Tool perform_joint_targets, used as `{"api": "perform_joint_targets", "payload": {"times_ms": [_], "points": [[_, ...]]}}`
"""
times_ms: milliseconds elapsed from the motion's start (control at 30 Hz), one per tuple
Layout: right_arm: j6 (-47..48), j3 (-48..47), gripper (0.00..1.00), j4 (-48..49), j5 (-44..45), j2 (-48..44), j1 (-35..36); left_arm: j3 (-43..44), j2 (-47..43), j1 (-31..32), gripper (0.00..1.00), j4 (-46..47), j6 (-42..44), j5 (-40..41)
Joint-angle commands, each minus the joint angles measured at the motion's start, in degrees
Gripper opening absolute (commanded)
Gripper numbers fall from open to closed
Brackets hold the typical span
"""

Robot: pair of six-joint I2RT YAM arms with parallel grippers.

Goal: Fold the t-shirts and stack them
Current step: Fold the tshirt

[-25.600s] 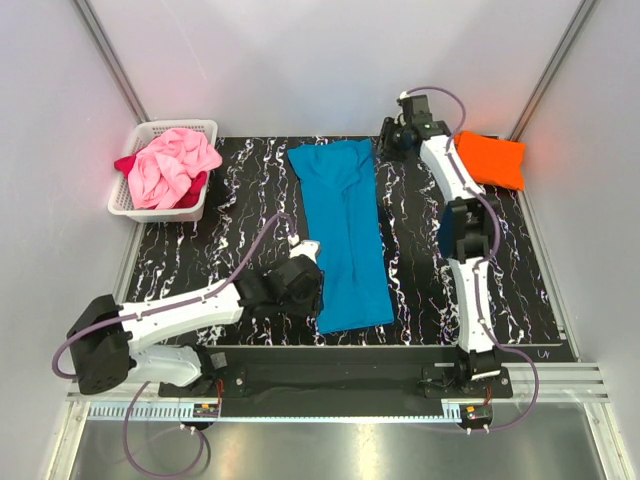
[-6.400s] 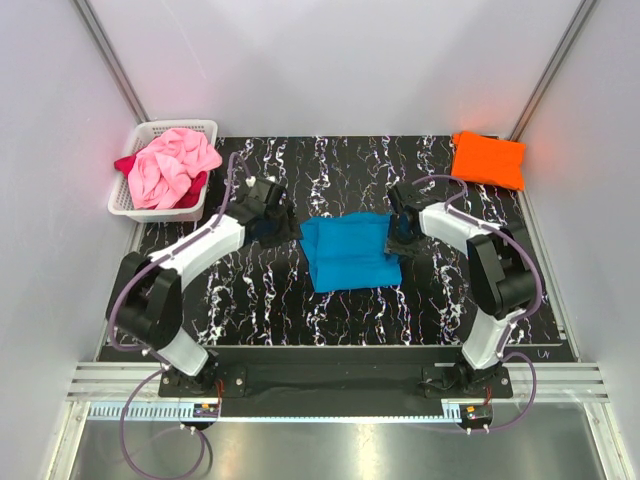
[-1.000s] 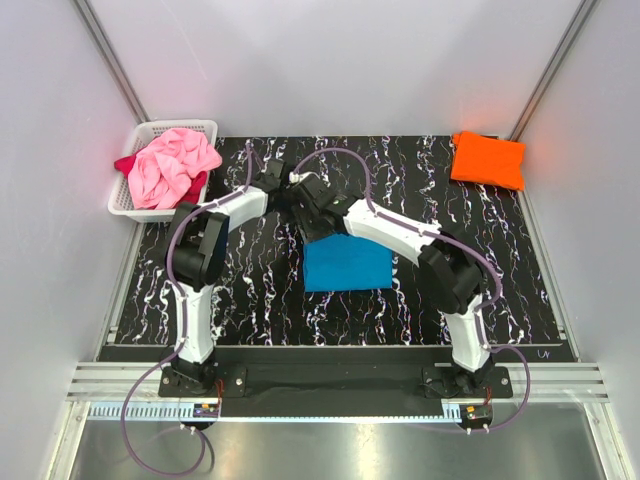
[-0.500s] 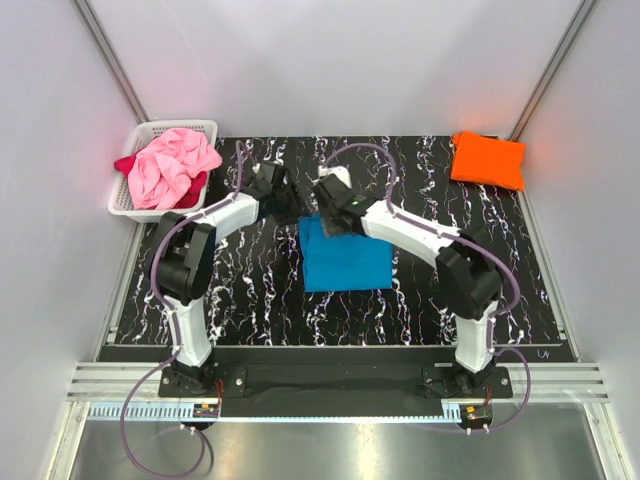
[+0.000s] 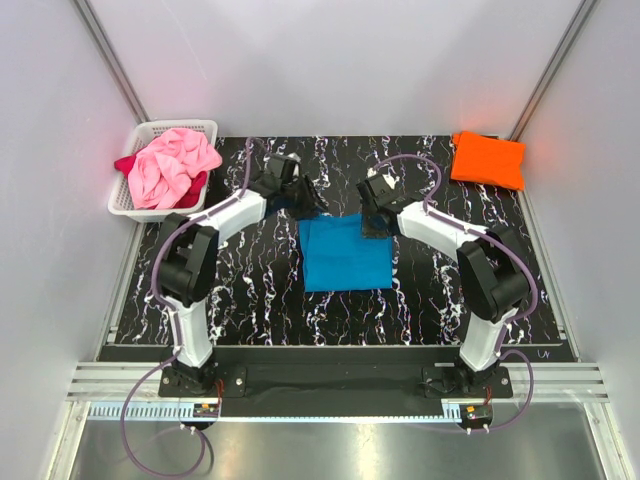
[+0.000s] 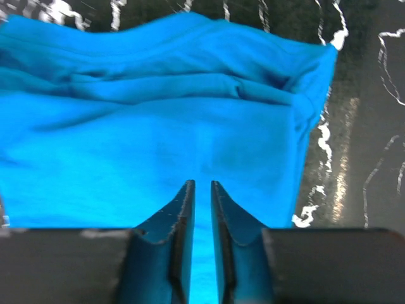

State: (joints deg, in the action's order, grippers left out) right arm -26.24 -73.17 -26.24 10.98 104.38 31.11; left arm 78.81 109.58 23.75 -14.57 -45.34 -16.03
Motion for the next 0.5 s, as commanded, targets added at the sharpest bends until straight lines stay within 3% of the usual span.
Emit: {"api": "perform_joint_targets", "payload": {"times_ms": [0,267,467], "points": [[-0.7,-3.1,0.22,2.9,-1.4,-1.8,0.4,4.5,2.1,2.5,0.4,0.5,-0.5,-3.2],[-0.8,-2.7,0.1,3.5,-2.1,-1.2,-1.1,8.1,5.7,4.2,0.15,-2.8,-0.7,-0.4],[-1.7,0.1,0.05,5.2,-4.2,-0.5,-2.0,7.9,5.6,4.2,0.05,-7.9,-1.2,6.9]]}}
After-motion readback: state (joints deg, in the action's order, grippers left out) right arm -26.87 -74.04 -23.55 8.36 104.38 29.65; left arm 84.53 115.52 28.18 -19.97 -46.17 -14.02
